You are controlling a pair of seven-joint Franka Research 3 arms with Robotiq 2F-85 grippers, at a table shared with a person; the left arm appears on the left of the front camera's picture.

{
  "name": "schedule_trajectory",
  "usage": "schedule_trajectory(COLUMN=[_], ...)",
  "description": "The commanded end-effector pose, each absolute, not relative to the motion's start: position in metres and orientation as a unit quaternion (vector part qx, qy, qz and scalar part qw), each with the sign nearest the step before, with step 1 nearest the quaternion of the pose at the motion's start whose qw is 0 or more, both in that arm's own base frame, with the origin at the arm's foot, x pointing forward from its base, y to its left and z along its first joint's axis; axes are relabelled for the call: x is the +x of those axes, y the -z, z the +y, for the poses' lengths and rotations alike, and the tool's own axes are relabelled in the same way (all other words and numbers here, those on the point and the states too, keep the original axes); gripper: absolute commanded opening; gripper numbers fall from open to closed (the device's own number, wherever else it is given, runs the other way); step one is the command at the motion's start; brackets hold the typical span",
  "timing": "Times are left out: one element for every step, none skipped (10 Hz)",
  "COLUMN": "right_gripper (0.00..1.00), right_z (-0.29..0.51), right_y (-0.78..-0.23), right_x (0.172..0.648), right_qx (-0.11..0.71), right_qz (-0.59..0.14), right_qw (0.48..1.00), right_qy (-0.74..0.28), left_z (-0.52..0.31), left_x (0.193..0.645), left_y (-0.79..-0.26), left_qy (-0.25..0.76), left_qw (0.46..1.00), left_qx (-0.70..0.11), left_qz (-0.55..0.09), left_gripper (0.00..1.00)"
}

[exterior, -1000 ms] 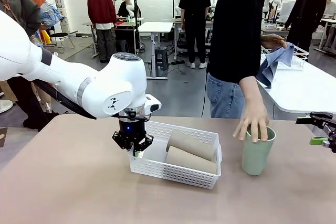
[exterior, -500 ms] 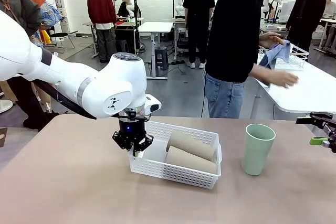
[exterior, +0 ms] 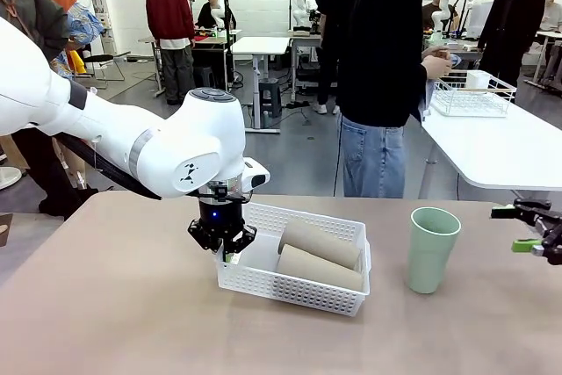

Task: Clean and organize the cups into the basket.
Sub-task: Pick up the Reusable plastic cup from the right side of the table and stack it inside the Organizing basket in the center of the table.

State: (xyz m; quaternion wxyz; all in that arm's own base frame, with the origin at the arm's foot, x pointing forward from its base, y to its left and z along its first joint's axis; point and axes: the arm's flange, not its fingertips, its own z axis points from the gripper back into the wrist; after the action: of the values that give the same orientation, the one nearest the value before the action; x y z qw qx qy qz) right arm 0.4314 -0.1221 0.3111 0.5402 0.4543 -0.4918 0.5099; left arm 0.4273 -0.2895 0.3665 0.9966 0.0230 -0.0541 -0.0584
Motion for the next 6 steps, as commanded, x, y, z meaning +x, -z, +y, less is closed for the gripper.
schedule_trajectory(right_gripper=[1.0,1.0,1.0,1.0,1.0,1.0], right_z=[-0.11,-0.105,-0.101,-0.097,-0.091,-0.085], right_y=[-0.294,-0.284,-0.274,-0.265,-0.259,-0.254], right_x=[0.447,0.449,0.451,0.454,0.456,0.459], right_qx=[0.433,0.425,0.431,0.434,0.435,0.44], right_qz=[-0.492,-0.488,-0.482,-0.477,-0.474,-0.471], right_qw=[0.544,0.544,0.545,0.544,0.544,0.542], right_qy=[-0.524,-0.534,-0.534,-0.537,-0.539,-0.539], left_z=[-0.289,-0.289,-0.289,-0.289,-0.289,-0.289], left_x=[0.425,0.425,0.425,0.425,0.425,0.425], left_y=[-0.368,-0.368,-0.368,-0.368,-0.368,-0.368], left_qy=[0.062,0.062,0.062,0.062,0.062,0.062], left_qw=[0.996,0.996,0.996,0.996,0.996,0.996], left_qx=[0.021,0.021,0.021,0.021,0.021,0.021], left_qz=[-0.057,-0.057,-0.057,-0.057,-0.057,-0.057], left_gripper=[0.0,0.0,0.0,0.0,0.0,0.0])
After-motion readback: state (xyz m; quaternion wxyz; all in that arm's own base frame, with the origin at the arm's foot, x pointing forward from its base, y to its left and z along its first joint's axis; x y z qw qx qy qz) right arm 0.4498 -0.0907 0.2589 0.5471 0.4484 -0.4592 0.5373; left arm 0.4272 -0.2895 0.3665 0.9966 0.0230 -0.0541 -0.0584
